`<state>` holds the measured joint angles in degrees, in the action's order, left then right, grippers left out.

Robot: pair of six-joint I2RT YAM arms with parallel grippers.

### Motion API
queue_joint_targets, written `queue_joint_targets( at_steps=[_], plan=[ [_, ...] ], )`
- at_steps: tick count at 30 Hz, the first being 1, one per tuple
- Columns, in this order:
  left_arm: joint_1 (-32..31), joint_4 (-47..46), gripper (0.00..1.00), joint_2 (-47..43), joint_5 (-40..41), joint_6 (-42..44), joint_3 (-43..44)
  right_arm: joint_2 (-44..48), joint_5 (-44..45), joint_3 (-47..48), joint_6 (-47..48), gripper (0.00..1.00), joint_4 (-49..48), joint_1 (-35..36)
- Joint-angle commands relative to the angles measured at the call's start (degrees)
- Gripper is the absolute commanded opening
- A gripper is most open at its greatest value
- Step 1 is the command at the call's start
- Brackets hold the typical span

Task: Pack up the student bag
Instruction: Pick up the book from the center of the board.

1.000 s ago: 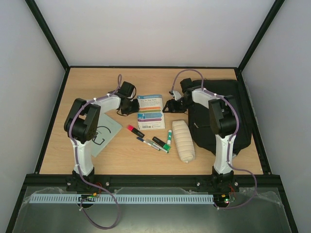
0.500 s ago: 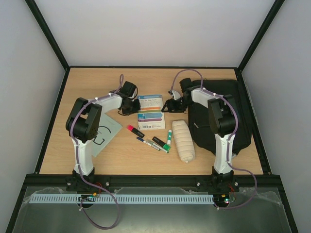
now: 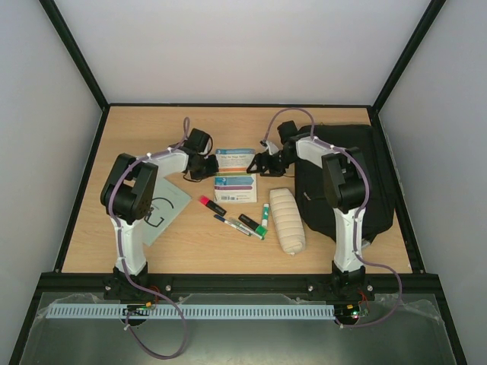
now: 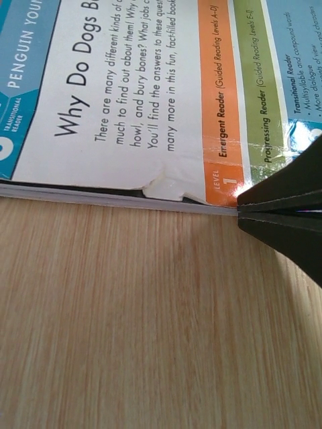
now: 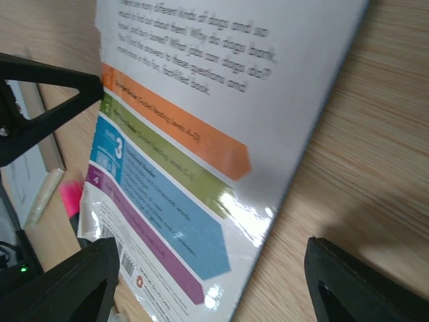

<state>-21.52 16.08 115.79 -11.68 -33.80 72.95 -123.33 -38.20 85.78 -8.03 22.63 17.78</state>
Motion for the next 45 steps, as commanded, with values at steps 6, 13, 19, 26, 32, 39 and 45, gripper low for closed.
queue_joint_targets(
  at_steps=[6, 13, 19, 26, 32, 39, 45],
  plan=[
    [0.9, 7.6, 0.02, 7.7, 4.0, -0.5, -4.9, -6.5, -7.9, 1.6, -3.8, 0.79, 5.2, 3.9],
    [0.2, 7.4, 0.03, 7.9, 4.0, -0.4, -5.4, -2.1, -17.3, 2.9, -4.6, 0.79, 3.0, 3.8],
    [-0.7, 7.1, 0.03, 8.0, 3.6, -0.3, -5.4, -0.7, -21.4, 3.6, -7.3, 0.78, -0.9, 3.8],
    [-0.9, 6.9, 0.03, 6.8, 3.6, -0.5, -6.3, -2.7, -18.7, 8.4, -7.5, 0.73, -0.2, 3.8],
    [-1.0, 6.2, 0.03, 5.8, 3.5, -1.0, -7.3, 0.6, -17.2, 6.4, -8.3, 0.7, -3.0, 3.8],
    [-1.0, 5.5, 0.02, 4.4, 3.4, -1.5, -7.9, 0.0, -14.1, 5.2, -9.9, 0.56, -4.2, 3.8],
    [-1.0, 4.9, 0.02, 2.6, 3.2, -1.9, -8.6, -1.6, -12.9, 5.1, -11.2, 0.37, -5.4, 3.8]
  ],
)
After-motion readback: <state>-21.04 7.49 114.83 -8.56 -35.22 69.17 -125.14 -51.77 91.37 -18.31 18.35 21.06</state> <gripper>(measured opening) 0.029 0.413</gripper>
